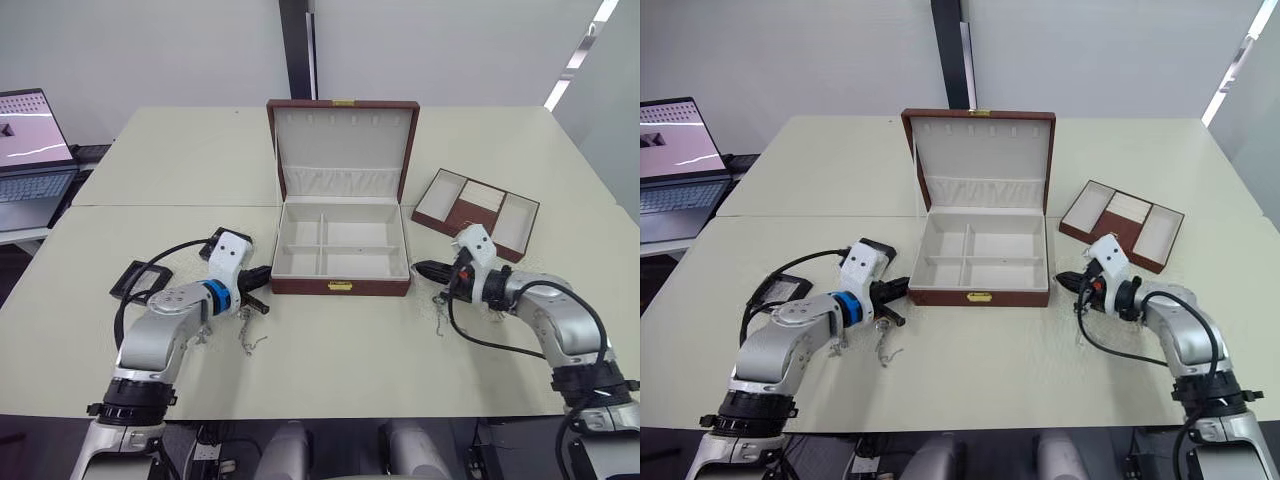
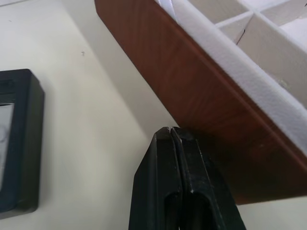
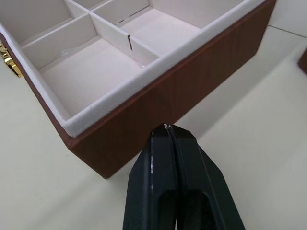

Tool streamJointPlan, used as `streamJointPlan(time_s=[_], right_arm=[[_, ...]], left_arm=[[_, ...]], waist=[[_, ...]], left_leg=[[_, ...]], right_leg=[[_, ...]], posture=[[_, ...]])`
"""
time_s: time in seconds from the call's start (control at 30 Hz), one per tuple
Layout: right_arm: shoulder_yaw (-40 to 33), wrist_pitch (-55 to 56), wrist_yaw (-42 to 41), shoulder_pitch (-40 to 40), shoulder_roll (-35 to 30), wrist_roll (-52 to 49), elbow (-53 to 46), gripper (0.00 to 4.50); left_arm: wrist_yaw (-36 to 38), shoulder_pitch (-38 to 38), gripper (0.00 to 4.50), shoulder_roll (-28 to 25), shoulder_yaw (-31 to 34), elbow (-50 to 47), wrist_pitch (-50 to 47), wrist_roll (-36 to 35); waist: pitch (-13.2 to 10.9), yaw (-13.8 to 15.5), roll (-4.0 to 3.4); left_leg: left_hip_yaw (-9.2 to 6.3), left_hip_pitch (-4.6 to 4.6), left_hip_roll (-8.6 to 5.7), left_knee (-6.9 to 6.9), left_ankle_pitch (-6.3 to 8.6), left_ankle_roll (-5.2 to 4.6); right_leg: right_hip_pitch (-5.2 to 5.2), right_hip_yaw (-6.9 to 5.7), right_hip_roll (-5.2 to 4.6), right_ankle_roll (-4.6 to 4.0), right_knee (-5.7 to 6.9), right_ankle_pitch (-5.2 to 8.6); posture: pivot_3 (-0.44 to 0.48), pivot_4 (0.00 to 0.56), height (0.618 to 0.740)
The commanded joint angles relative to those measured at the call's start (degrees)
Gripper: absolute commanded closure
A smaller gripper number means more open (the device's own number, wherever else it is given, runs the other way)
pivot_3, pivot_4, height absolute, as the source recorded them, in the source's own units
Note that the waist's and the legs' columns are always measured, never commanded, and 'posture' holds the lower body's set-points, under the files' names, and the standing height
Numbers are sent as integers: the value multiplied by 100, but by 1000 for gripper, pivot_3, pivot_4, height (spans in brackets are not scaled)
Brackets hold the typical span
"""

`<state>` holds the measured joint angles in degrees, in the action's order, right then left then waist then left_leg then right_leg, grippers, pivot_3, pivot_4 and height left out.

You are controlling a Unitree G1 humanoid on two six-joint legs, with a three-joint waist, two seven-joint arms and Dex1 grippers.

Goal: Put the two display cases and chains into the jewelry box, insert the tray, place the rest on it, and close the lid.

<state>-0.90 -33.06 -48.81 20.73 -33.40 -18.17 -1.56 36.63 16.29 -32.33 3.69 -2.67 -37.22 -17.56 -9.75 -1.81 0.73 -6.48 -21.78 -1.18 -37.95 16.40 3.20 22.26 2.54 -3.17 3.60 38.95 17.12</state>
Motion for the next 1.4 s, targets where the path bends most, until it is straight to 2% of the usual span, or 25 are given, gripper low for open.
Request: streamJointPlan(time_s=[0.03,0.13,0.23,0.4,0.47,0.63,0.67,0.77,0.8,1.4], right_arm=[[-588,218,-190,-68,-209,-345,9,4469],[-1063,255,-518,-228,-573,-631,66,4469],[-1326,427,-802,-415,-939,-682,297,4500],[-1729,909,-1366,-803,-1712,-558,1184,3457],[-1791,1192,-1507,-914,-1901,-487,1591,2883],[-1860,1793,-1756,-912,-2075,-375,2431,1467],[-1885,1853,-1779,-881,-2076,-391,2528,1179],[-1885,2011,-1796,-808,-2078,-390,2676,173],[-1872,2042,-1805,-799,-2081,-380,2694,35],[-1885,2078,-1779,-959,-2192,-365,2674,35]], left_arm=[[308,-81,4500,-442,810,-223,95,-374],[713,-281,4500,-999,1466,-120,134,-648],[1041,-573,3898,-1439,1794,76,244,-697],[1519,-1457,2391,-2258,2314,717,731,-369],[1643,-1827,1710,-2477,2485,956,965,-249],[1645,-2270,123,-2726,2799,1545,1475,22],[1636,-2326,0,-2745,2843,1640,1547,52],[1617,-2509,0,-2817,2919,1991,1838,219],[1614,-2560,0,-2833,2931,2079,1922,257],[1512,-2553,0,-2869,2808,2362,2243,458]], waist=[[0,-12,0],[-2,-14,-1],[-2,-6,-2],[-3,-8,-2],[-6,-19,-2],[-7,-21,-4],[-7,-22,-4],[-10,-27,-9],[-10,-32,-9],[-10,-26,-10]], left_leg=[[0,0,1,1,0,0],[1,0,3,3,1,-1],[5,1,1,2,1,-2],[9,5,2,6,2,-3],[11,4,4,11,2,-3],[14,13,6,11,2,-3],[14,13,6,11,2,-3],[17,13,6,11,2,-3],[18,12,7,12,2,-3],[18,12,9,12,2,-3]], right_leg=[[1,0,1,0,0,0],[1,0,1,0,0,0],[-1,2,0,0,-1,0],[-3,3,0,-1,-3,1],[-1,3,1,-2,-6,2],[-8,3,0,-2,-3,2],[-8,3,0,-2,-2,2],[-6,6,0,-2,-2,2],[-5,7,0,-2,-2,2],[-5,5,1,-2,-1,2]], posture=[[0,150,740],[0,150,740],[0,150,740],[0,150,740],[0,150,740],[0,150,740],[0,150,740],[0,150,740],[0,150,740],[0,150,740]])
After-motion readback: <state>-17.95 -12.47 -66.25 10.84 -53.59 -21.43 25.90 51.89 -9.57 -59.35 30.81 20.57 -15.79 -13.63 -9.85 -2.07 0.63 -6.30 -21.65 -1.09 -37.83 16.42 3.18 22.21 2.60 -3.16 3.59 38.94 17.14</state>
